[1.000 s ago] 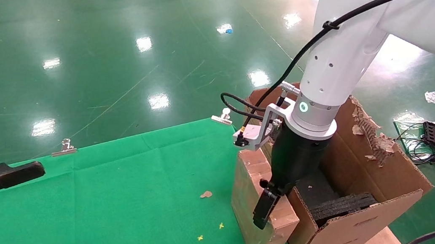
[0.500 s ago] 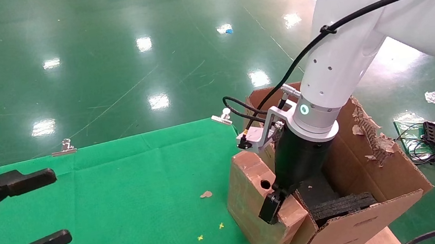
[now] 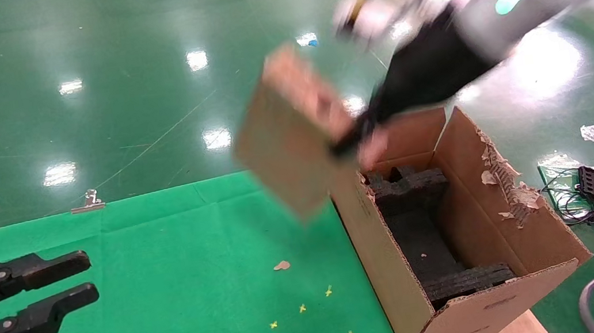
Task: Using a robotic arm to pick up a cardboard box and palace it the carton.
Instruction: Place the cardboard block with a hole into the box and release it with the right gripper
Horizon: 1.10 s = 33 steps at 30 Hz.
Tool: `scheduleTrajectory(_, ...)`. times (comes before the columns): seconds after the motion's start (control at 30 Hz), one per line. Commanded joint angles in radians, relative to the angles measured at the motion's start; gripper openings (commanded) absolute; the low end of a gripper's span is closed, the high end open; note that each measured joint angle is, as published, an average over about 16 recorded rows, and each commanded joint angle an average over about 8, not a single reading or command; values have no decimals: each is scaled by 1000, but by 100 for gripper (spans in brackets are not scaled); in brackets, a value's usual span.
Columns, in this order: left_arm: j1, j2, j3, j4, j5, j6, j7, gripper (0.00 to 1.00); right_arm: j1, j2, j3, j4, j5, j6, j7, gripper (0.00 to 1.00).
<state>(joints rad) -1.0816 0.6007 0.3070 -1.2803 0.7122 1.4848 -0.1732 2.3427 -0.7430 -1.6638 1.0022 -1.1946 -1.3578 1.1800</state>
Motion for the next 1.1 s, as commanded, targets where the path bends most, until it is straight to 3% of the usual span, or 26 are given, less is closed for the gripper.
scheduleTrajectory(0.03, 0, 0, 0, 0, 0, 0, 0, 0, 41, 51, 33, -4, 8, 24, -50, 0)
scheduleTrajectory(0.33, 0, 0, 0, 0, 0, 0, 0, 1, 116, 168, 9, -118, -103, -14, -72, 0)
scheduleTrajectory(0.6, 0, 0, 1, 0, -1, 0, 0, 98, 72, 222, -44, -207, -163, -47, -61, 0)
scheduleTrajectory(1.1, 0, -1, 1, 0, -1, -1, 1, 100, -108, 163, -109, -424, -167, -43, -40, 0)
